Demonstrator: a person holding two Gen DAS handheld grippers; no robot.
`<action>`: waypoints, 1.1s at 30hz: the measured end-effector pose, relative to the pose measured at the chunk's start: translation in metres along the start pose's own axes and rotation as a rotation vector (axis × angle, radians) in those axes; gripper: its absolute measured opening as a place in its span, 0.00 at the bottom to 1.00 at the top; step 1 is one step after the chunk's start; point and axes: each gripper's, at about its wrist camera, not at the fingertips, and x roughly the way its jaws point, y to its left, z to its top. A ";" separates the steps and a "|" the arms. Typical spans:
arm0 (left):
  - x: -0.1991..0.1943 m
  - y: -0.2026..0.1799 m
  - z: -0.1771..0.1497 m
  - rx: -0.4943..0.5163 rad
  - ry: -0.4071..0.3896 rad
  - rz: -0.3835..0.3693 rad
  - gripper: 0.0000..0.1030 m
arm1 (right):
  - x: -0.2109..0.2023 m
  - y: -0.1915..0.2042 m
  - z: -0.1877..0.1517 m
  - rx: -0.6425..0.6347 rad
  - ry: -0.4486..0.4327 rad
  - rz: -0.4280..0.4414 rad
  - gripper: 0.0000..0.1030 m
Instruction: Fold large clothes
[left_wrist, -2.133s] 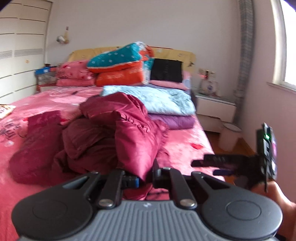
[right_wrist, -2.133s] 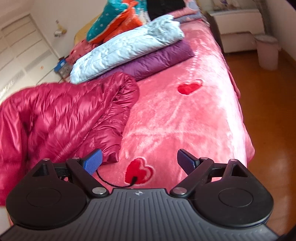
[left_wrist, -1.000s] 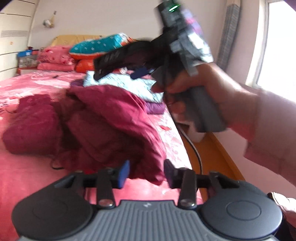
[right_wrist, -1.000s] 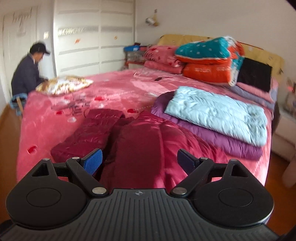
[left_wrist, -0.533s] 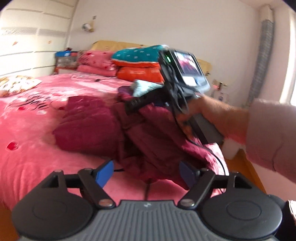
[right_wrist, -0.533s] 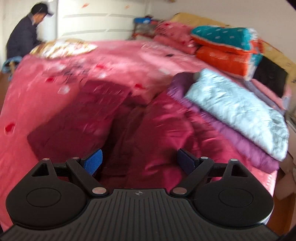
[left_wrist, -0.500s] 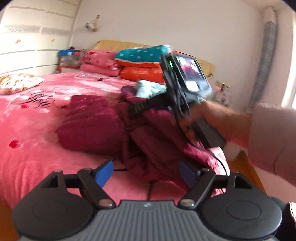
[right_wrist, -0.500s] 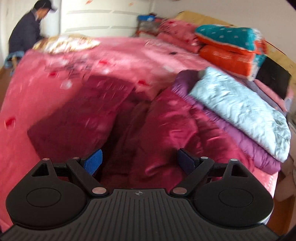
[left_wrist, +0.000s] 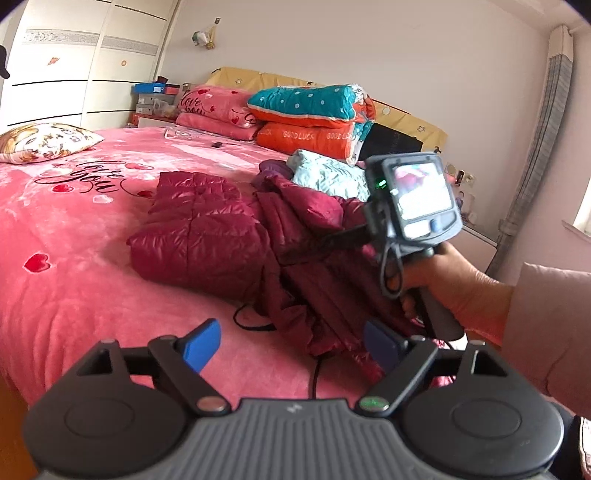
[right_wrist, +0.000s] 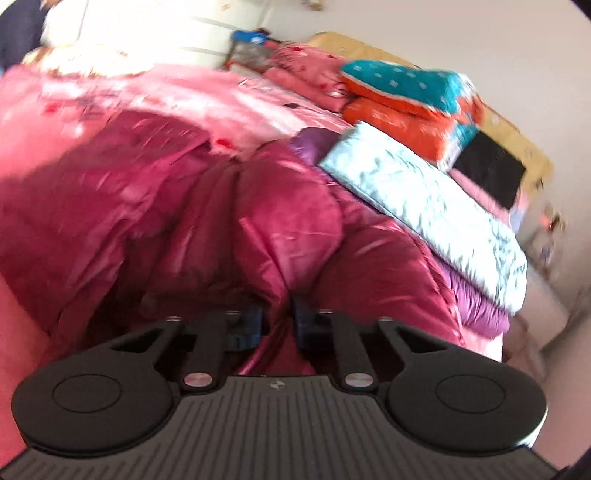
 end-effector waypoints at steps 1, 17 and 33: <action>0.000 -0.001 0.000 0.001 0.001 0.000 0.83 | -0.004 -0.003 -0.002 0.015 -0.007 0.001 0.09; 0.013 -0.011 -0.003 0.019 0.075 0.016 0.84 | -0.076 -0.062 -0.029 0.296 -0.198 -0.096 0.05; 0.019 -0.022 -0.006 -0.011 0.079 0.041 0.84 | -0.124 -0.240 -0.231 1.041 -0.006 -0.461 0.05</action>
